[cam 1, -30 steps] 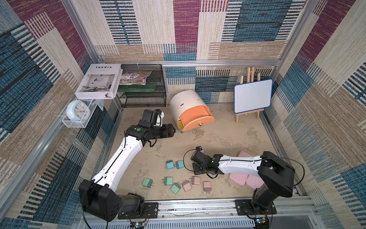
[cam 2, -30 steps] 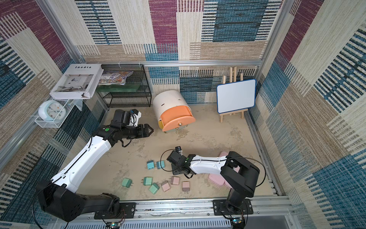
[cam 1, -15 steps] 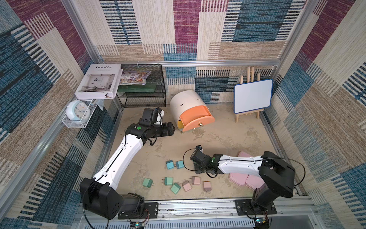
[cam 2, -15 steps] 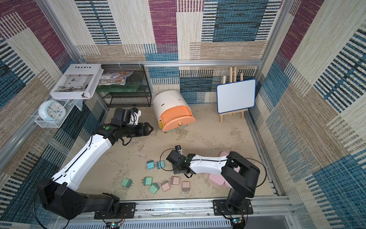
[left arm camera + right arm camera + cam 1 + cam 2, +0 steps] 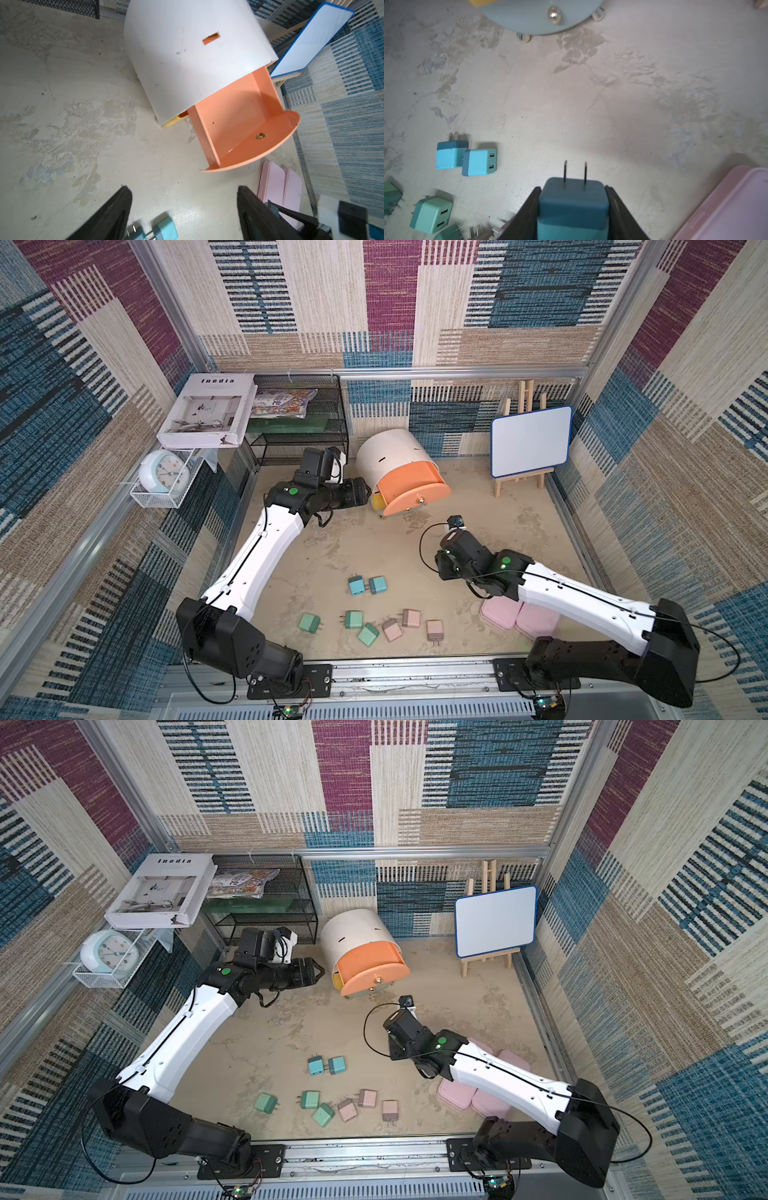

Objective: Place the plugs into the drawer by color
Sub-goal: Pick up the plug from the center of the board, then place the plug in the drawer.

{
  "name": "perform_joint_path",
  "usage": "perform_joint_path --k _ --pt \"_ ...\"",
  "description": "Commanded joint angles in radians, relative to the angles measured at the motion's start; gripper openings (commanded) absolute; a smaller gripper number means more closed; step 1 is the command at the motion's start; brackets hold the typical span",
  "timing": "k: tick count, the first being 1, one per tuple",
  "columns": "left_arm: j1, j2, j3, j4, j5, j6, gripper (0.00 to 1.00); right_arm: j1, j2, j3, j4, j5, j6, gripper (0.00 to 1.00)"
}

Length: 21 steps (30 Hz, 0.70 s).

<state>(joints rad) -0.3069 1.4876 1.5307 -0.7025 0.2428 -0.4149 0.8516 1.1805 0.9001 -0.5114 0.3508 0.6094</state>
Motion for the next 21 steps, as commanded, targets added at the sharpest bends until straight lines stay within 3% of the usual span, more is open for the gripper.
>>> perform_joint_path --k 1,7,14,21 --pt "-0.003 0.035 0.052 -0.001 0.014 -0.01 0.82 -0.099 -0.069 0.04 -0.009 -0.068 -0.145 0.4" --pt "-0.012 0.125 0.12 0.0 0.022 -0.035 0.79 -0.257 -0.054 0.239 0.091 -0.142 -0.32 0.4" --pt "-0.012 0.209 0.256 -0.036 -0.033 -0.003 0.78 -0.349 0.243 0.556 0.115 -0.29 -0.438 0.42" --pt "-0.012 0.218 0.236 -0.03 -0.04 0.01 0.78 -0.378 0.471 0.788 0.076 -0.339 -0.478 0.42"
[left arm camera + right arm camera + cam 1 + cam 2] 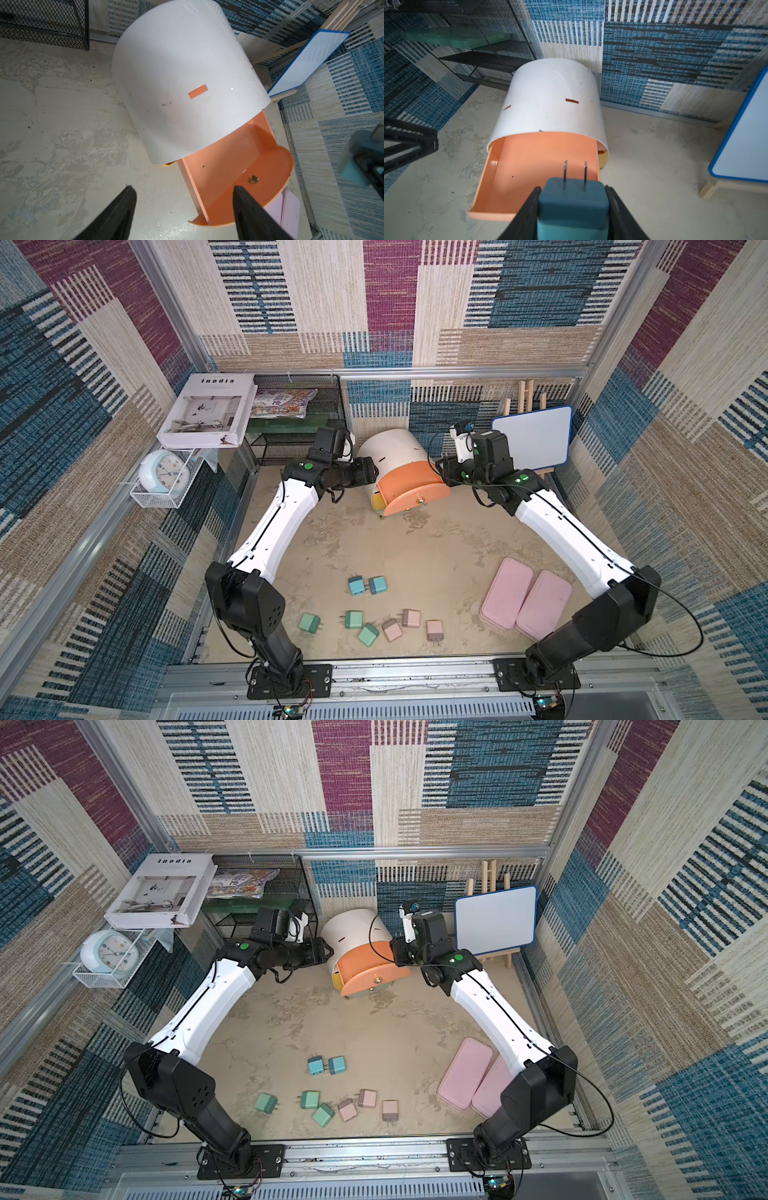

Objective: Place the plugs into the drawer by color
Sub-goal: Place the plug in the drawer.

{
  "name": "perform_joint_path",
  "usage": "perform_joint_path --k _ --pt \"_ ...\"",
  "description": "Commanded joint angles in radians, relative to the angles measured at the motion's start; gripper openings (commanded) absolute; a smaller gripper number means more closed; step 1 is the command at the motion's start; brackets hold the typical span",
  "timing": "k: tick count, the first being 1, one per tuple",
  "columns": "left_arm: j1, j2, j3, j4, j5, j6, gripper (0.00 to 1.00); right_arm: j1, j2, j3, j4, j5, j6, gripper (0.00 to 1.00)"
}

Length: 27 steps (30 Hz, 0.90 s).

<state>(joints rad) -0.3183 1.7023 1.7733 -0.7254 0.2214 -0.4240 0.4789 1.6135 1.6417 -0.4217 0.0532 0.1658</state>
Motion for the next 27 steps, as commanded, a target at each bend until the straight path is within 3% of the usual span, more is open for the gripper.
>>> perform_joint_path --k 1,9,27 --pt "-0.001 0.003 -0.015 -0.005 -0.017 0.019 0.78 -0.008 0.062 0.068 -0.02 -0.053 -0.036 0.42" --pt "-0.001 -0.007 -0.063 -0.001 -0.034 0.028 0.78 -0.01 0.186 0.151 -0.106 -0.087 -0.02 0.43" --pt "-0.001 -0.037 -0.09 0.01 -0.053 0.014 0.78 -0.011 0.301 0.242 -0.167 -0.057 -0.028 0.51"
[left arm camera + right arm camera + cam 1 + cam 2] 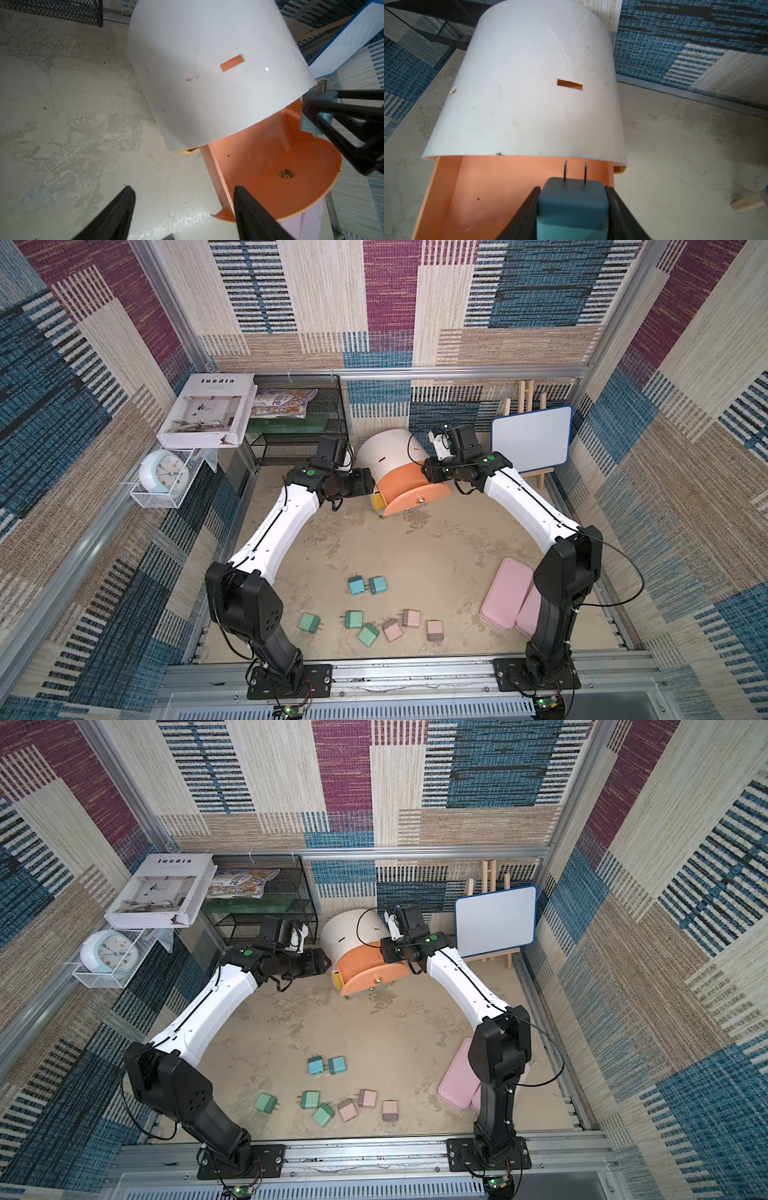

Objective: Place the plugs into the drawer by color
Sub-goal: Place the plug in the drawer.

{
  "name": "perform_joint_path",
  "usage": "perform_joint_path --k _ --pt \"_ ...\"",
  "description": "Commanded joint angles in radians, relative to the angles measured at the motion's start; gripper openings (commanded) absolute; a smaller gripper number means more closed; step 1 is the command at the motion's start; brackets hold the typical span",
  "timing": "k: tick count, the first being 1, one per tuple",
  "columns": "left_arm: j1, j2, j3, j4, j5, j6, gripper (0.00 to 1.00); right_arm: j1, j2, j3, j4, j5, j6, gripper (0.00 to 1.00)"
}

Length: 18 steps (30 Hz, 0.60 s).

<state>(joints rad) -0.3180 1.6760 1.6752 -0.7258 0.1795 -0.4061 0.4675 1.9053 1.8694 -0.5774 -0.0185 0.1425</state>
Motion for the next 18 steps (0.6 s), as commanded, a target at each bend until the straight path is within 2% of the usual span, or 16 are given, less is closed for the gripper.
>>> perform_joint_path --k 1,9,13,18 --pt "-0.001 -0.013 0.009 0.011 -0.014 -0.002 0.78 0.001 0.013 0.018 -0.015 0.018 -0.007 0.53" --pt "-0.001 -0.01 0.037 0.004 -0.024 -0.01 0.78 0.001 0.017 0.066 -0.04 0.008 -0.018 0.65" --pt "0.0 -0.005 0.061 -0.006 -0.025 -0.013 0.78 0.002 -0.035 0.072 -0.021 -0.03 -0.025 0.67" --pt "0.0 -0.029 0.044 -0.018 -0.074 0.001 0.78 0.07 -0.185 -0.065 0.092 -0.025 -0.039 0.69"
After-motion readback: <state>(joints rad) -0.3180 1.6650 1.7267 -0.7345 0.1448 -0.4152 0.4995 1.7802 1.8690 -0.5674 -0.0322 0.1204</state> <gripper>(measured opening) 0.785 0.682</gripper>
